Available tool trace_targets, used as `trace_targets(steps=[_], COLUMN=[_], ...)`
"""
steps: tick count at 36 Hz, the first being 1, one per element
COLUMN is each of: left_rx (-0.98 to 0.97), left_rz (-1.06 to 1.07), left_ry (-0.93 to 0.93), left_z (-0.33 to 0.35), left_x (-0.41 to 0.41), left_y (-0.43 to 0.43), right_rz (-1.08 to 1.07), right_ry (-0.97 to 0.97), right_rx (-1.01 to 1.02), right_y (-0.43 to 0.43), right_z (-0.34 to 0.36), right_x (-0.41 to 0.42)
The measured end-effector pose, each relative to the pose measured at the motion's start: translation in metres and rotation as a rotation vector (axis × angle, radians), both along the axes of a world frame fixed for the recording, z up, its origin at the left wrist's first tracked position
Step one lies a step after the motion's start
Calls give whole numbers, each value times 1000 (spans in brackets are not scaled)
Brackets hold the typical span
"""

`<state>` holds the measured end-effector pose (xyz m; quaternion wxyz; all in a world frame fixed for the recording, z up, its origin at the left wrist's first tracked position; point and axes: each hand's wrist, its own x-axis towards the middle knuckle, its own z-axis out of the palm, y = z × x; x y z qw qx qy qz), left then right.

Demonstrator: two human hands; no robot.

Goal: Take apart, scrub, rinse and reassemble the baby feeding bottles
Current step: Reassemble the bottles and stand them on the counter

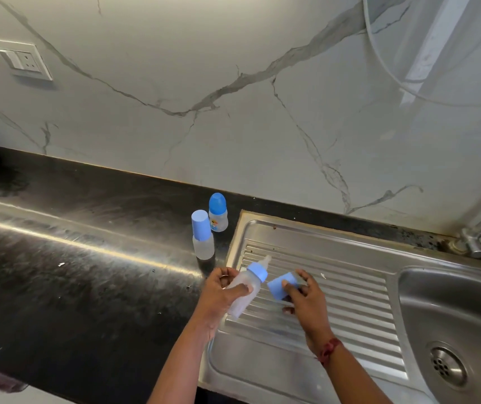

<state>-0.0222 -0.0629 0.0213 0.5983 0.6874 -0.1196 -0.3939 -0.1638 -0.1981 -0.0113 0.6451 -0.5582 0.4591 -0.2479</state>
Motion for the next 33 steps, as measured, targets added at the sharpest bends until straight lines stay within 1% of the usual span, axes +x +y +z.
trace_targets(steps=[3,5,10,14,20,29,33], left_rx=[-19,-29,-54,-56,-49,-45,-51], left_rz=[-34,-57,-85,-102,-117,-45,-41], left_ry=[-25,-42,-47,-26,-44,-24,-21], left_z=[-3,-4,-2,-2,-1,0,1], left_x=[-5,-11,-27,-37,-49,-62,-68], left_y=[-3,-8,-20,-26,-32,-42,-47], right_rz=[-67,-100,-218,-248,-199,-146,-132], right_ry=[-111,-170,-254,-289,-271,-253,-253], right_rx=[141,201,290,319,293,256,206], right_y=[-10,-17,-32,-37,-36,-34,-32], right_z=[13,18,19,19,19,22,23], right_x=[-11,-19,-34,-42,-48,-51,-52])
